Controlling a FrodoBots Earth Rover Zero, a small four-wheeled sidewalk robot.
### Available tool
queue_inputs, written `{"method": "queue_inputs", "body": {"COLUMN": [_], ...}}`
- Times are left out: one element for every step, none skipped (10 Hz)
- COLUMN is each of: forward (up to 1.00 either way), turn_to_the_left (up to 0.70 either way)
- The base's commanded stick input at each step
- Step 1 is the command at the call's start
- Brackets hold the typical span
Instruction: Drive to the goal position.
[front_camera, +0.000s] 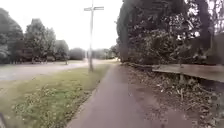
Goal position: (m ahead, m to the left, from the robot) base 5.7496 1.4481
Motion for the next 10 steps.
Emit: {"method": "queue_inputs", "body": {"forward": [1.00,1.00,1.00,1.00,1.00,1.00,1.00,1.00,1.00,1.00], "turn_to_the_left": [0.00,0.00,0.00,0.00,0.00,0.00,0.00,0.00,0.00,0.00]}}
